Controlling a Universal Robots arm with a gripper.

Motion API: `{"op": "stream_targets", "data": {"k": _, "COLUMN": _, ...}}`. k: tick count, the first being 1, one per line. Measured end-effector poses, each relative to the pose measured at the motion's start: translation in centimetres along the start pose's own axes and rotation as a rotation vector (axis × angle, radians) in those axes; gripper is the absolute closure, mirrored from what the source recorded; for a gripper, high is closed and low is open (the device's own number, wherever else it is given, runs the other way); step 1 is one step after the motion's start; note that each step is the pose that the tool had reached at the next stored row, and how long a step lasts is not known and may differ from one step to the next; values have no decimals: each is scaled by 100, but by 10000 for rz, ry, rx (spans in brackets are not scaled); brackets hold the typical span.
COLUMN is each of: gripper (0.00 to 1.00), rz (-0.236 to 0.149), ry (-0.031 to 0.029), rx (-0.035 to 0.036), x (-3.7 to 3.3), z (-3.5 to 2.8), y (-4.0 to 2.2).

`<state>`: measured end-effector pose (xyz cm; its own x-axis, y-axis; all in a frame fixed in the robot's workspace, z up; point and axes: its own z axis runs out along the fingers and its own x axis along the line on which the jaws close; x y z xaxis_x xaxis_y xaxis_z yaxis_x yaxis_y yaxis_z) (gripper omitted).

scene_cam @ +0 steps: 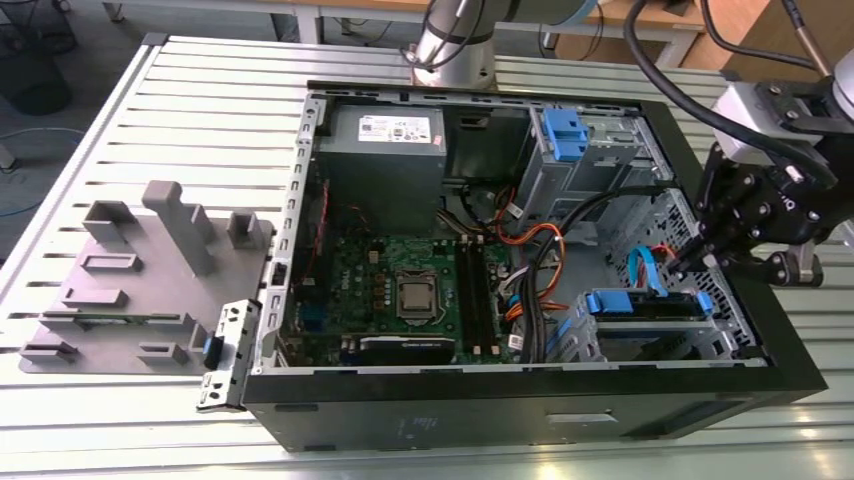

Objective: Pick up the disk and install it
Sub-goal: 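Insert the second disk wire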

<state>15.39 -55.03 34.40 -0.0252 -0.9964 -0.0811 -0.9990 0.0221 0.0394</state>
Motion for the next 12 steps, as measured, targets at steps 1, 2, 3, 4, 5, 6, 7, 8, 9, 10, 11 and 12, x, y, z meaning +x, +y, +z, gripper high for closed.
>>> {"op": "stream_targets", "data": {"k": 1, "gripper": 84, "rz": -1, "ry": -1, "rx": 0, "x": 14, "z": 0, "y": 0}}
{"op": "stream_targets", "data": {"k": 2, "gripper": 84, "rz": 0, "ry": -1, "rx": 0, "x": 30, "z": -2, "y": 0}}
{"op": "stream_targets", "data": {"k": 3, "gripper": 84, "rz": 0, "ry": 0, "rx": 0, "x": 41, "z": -3, "y": 0}}
{"op": "stream_targets", "data": {"k": 4, "gripper": 84, "rz": 1, "ry": 2, "rx": 0, "x": 49, "z": -5, "y": 0}}
{"op": "stream_targets", "data": {"k": 5, "gripper": 84, "rz": 1, "ry": 0, "rx": 0, "x": 57, "z": -5, "y": -1}}
{"op": "stream_targets", "data": {"k": 6, "gripper": 84, "rz": 1, "ry": -1, "rx": 0, "x": 65, "z": -5, "y": -1}}
{"op": "stream_targets", "data": {"k": 7, "gripper": 84, "rz": 1, "ry": 0, "rx": 0, "x": 72, "z": -6, "y": -1}}
{"op": "stream_targets", "data": {"k": 8, "gripper": 84, "rz": 1, "ry": 0, "rx": 0, "x": 82, "z": -7, "y": -1}}
{"op": "stream_targets", "data": {"k": 9, "gripper": 84, "rz": 1, "ry": -1, "rx": 0, "x": 92, "z": -7, "y": -1}}
{"op": "stream_targets", "data": {"k": 10, "gripper": 84, "rz": 1, "ry": -2, "rx": 0, "x": 104, "z": -8, "y": -1}}
{"op": "stream_targets", "data": {"k": 11, "gripper": 84, "rz": 1, "ry": -1, "rx": 0, "x": 116, "z": -9, "y": -2}}
{"op": "stream_targets", "data": {"k": 12, "gripper": 84, "rz": 1, "ry": -1, "rx": 0, "x": 128, "z": -10, "y": -2}}
